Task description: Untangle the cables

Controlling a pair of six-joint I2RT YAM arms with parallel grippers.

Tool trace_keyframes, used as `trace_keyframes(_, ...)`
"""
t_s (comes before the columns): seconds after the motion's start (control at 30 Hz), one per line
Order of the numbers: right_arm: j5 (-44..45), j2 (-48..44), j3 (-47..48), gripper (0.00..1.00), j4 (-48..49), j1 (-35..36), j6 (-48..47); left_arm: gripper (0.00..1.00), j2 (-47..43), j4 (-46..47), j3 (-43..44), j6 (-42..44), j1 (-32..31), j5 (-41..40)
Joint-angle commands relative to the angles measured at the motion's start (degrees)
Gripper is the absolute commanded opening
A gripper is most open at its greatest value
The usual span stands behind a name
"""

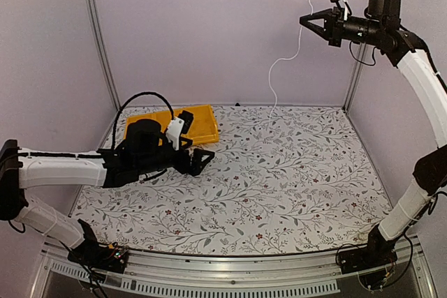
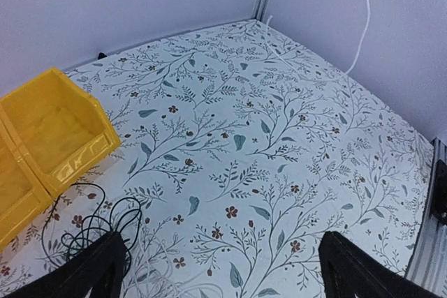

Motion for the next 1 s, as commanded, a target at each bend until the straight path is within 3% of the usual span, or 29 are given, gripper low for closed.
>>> trace_keyframes(0.0,-3.2,-3.8,-6.6,0.00,2.3,-0.1,-0.5,1.00,-5.0,-10.6,1.3,1.6,-0.9,-8.5)
trace_keyframes(0.13,-5.8,-5.2,-12.4,0.00,3.8,0.0,-0.3,1.00,-6.8,-19.0,5.2,3.7,-1.1,-9.6)
trace_keyframes(0.53,-7.4,-6.9,-25.2,0.00,7.7,0.5,-0.3,1.00,-16.3,-12.7,6.1,14.4,-1.8,-10.6)
trace_keyframes(0.67,-7.5,-7.1,-28.8,0.00,8.4,1.9,-0.3,1.00,-13.7,-15.2,13.3,17.7,-3.1,-15.0)
trace_keyframes(0.77,-7.9,-7.1,-31.2,0.00,8.6,3.3,-0.7,1.00,-10.7,-14.0,17.3,18.1,-3.3,-27.0)
trace_keyframes(0.87,-8.9,-7.0,-33.4,0.00,8.9,5.0,-1.1,1.00,-6.9,-5.4,16.4,22.4,-2.9,-35.3)
trace_keyframes(0.97,-9.9,-6.8,-34.9,0.00,9.2,6.4,-1.5,1.00,-2.8,-0.7,17.7,22.0,-1.8,-29.7)
